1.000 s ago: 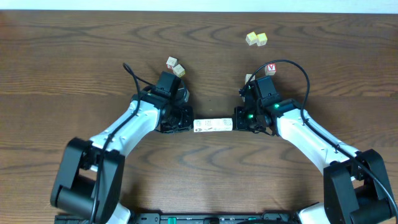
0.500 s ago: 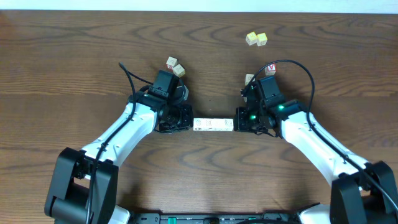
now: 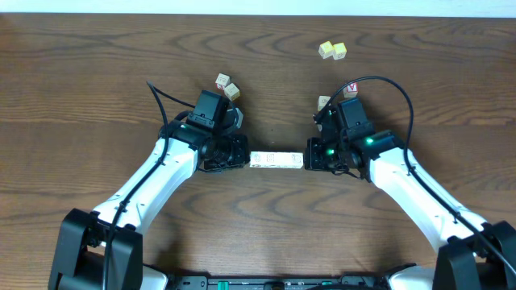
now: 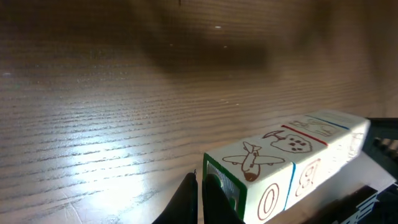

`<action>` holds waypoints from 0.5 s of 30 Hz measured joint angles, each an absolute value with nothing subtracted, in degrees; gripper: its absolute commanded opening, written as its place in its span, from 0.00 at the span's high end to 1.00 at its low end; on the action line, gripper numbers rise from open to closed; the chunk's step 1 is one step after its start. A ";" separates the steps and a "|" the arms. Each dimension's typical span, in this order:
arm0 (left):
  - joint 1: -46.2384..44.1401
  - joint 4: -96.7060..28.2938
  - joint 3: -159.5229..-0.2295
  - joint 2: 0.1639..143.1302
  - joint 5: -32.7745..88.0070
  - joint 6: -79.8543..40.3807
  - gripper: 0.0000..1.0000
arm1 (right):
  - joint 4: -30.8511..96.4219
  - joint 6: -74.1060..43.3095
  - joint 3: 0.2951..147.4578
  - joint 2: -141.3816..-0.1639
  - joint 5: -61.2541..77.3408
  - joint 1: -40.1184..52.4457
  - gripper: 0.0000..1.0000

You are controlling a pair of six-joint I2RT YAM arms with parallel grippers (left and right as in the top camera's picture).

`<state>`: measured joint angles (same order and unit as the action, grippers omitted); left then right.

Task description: Lift 4 blocks

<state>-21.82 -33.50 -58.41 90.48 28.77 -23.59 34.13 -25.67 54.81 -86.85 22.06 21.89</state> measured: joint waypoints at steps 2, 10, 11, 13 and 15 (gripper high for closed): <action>-21.82 -33.78 -58.41 90.48 28.77 -23.79 0.93 | 34.26 -25.67 54.81 -85.69 22.31 21.89 0.99; -21.82 -34.17 -58.41 90.48 28.77 -24.45 0.93 | 34.68 -25.67 54.81 -85.01 22.74 21.89 0.99; -21.82 -34.17 -58.41 90.48 28.75 -24.58 0.93 | 34.68 -25.67 54.81 -85.01 22.72 21.89 0.99; -21.82 -34.17 -58.41 90.48 28.75 -24.64 0.93 | 34.68 -25.67 54.81 -85.01 22.74 21.89 0.99; -21.82 -34.20 -58.39 90.48 28.77 -24.64 0.93 | 34.70 -25.67 54.81 -85.01 22.74 21.89 0.99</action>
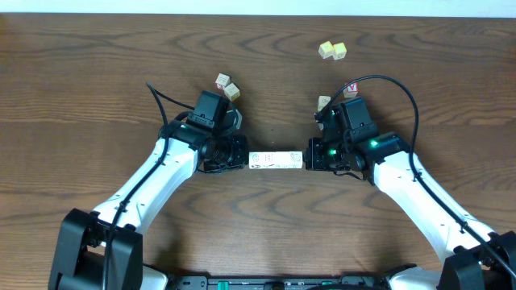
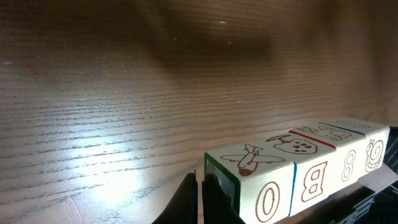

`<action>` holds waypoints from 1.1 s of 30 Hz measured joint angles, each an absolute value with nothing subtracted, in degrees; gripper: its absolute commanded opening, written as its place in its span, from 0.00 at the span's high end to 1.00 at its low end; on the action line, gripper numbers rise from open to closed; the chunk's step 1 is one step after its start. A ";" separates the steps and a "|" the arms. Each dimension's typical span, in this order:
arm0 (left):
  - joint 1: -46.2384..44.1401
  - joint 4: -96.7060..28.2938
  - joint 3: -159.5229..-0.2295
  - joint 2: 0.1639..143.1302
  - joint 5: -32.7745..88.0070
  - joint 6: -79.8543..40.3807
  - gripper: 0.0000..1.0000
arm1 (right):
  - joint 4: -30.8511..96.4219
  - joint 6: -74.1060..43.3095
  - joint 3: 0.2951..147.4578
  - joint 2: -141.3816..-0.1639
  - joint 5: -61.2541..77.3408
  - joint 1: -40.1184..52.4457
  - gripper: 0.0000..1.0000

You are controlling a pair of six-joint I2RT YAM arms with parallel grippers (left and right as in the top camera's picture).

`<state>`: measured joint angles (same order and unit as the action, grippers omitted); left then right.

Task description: Lift 4 blocks

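Observation:
A row of four white picture blocks [image 1: 276, 159] lies end to end between my two grippers. My left gripper [image 1: 244, 158] presses against its left end. In the left wrist view the left gripper [image 2: 200, 200] is shut with nothing between its fingers, and one finger's outer side rests on the green-edged end block [image 2: 249, 180]. The row of blocks [image 2: 311, 168] shows an aeroplane, O, B and 8. My right gripper [image 1: 309, 157] touches the row's right end, with its fingers hidden under the wrist. Whether the row touches the table cannot be told.
Two loose blocks [image 1: 226, 85] lie behind the left arm. Two yellowish blocks [image 1: 332, 50] sit at the far right. One block [image 1: 323, 102] and a red-lettered block [image 1: 351, 88] sit just behind the right wrist. The table [image 1: 81, 97] is dark wood.
The pinched row has shifted slightly. In the left wrist view it lies more level, and all four blocks show instead of three. Both grippers remain pressed against its ends.

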<state>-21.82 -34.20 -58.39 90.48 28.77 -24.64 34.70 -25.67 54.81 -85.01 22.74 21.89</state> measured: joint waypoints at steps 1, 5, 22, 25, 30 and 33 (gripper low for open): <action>-21.82 -34.22 -58.41 90.48 28.77 -24.64 0.93 | 34.68 -25.67 54.81 -85.01 22.72 21.89 0.99; -21.82 -34.26 -58.41 89.89 28.58 -24.67 0.93 | 34.72 -25.67 55.33 -85.01 22.70 21.89 0.99; -21.82 -34.41 -58.41 89.41 28.51 -25.30 0.93 | 34.70 -25.69 55.57 -85.01 22.59 21.89 0.99; -21.82 -34.44 -58.41 89.25 28.53 -25.32 0.93 | 34.70 -25.67 55.57 -85.01 22.55 21.89 0.99; -21.82 -34.46 -58.41 89.12 28.53 -25.32 0.93 | 34.70 -25.67 55.57 -85.01 22.52 21.89 0.99; -21.82 -34.46 -58.41 89.12 28.53 -25.32 0.93 | 34.70 -25.67 55.57 -85.01 22.52 21.89 0.99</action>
